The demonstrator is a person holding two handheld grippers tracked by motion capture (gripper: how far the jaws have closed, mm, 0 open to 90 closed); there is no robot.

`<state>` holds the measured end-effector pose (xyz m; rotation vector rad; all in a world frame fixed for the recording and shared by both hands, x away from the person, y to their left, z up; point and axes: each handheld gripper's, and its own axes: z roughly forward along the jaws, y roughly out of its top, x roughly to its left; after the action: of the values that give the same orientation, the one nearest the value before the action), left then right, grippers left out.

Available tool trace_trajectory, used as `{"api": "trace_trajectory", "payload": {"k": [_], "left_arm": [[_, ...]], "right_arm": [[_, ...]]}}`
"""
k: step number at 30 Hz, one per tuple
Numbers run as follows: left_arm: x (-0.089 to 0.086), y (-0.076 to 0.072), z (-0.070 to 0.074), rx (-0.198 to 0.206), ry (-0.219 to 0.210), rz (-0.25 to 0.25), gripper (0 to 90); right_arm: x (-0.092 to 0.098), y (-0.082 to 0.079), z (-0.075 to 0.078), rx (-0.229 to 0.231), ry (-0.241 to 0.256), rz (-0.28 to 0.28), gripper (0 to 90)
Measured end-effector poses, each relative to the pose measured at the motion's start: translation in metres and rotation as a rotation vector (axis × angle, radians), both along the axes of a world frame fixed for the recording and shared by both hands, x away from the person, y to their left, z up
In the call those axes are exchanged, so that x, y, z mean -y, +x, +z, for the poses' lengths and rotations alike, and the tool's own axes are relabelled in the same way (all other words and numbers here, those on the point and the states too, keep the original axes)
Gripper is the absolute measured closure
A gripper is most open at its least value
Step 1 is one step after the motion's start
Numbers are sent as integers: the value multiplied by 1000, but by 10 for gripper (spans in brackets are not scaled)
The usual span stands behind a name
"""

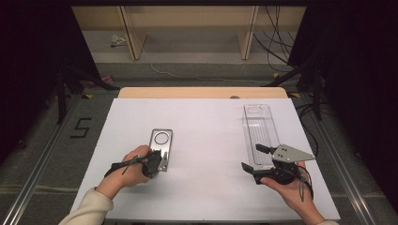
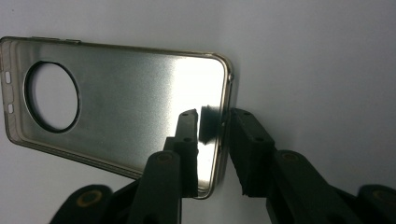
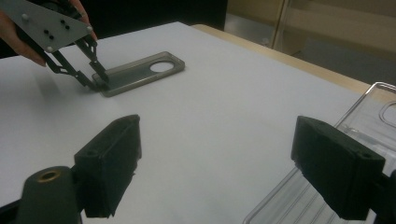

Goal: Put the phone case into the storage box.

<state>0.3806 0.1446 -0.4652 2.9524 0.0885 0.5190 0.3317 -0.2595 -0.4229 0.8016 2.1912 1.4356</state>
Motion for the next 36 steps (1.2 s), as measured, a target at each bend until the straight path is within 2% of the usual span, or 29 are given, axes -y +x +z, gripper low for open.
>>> {"api": "trace_trajectory", "payload": {"k": [2,9,15,36], "left_arm": [[0,0,0,-7,6,-2,750],[4,2,1,-22,36,-20,766],[4,2,0,-49,26,-11,801],[7,1,0,-39,55,-24,857]], "right_arm": [[0,0,0,1,0,1,169],[0,0,0,-1,0,1,169],[0,0,0,-1,1,2,168],[-1,0,0,4,-5,4,168]]}}
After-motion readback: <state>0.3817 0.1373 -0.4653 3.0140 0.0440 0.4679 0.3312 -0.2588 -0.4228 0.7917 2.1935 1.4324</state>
